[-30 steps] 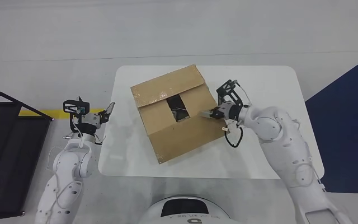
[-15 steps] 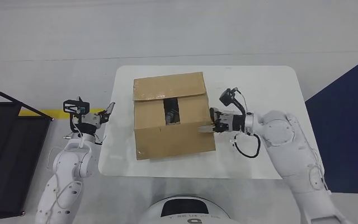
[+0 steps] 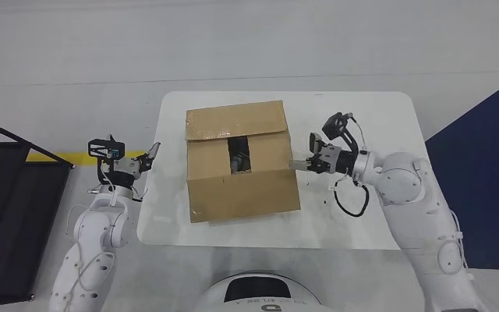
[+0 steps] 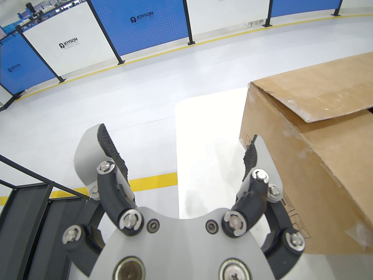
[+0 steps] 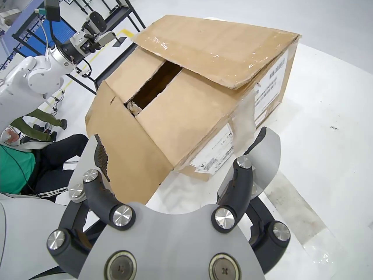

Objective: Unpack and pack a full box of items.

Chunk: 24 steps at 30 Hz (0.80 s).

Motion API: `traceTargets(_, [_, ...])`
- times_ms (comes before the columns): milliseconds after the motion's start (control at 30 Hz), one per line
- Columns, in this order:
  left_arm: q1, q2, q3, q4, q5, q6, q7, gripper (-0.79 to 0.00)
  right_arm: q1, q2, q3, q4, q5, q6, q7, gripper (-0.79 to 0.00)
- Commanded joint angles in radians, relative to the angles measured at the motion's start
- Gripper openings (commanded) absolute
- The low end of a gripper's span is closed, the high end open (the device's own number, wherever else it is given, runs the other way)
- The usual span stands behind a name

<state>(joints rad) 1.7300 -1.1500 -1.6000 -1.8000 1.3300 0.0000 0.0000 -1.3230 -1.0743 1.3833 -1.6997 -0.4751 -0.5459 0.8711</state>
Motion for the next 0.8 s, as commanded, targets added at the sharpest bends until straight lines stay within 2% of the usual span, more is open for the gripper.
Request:
traceTargets(0, [0.0,0.0,0.0,0.0,0.0,0.0,0.0,0.0,0.052,-0.006,-0.049,0.028,-0.059,0.057,-0.008,0.0])
traceTargets(167, [0.0,0.0,0.0,0.0,0.0,0.0,0.0,0.0,0.143,-0.019,-0.137,0.091,-0.13,0.098,-0.019,0.0])
traceTargets(300, [0.0,0.0,0.0,0.0,0.0,0.0,0.0,0.0,0.198,-0.028,-0.19,0.125,-0.228,0.196,-0.037,0.0])
traceTargets(767, [0.0,0.0,0.0,0.0,0.0,0.0,0.0,0.0,0.305,-0.057,-0.311,0.172,-0.399,0.439,-0.02,0.0])
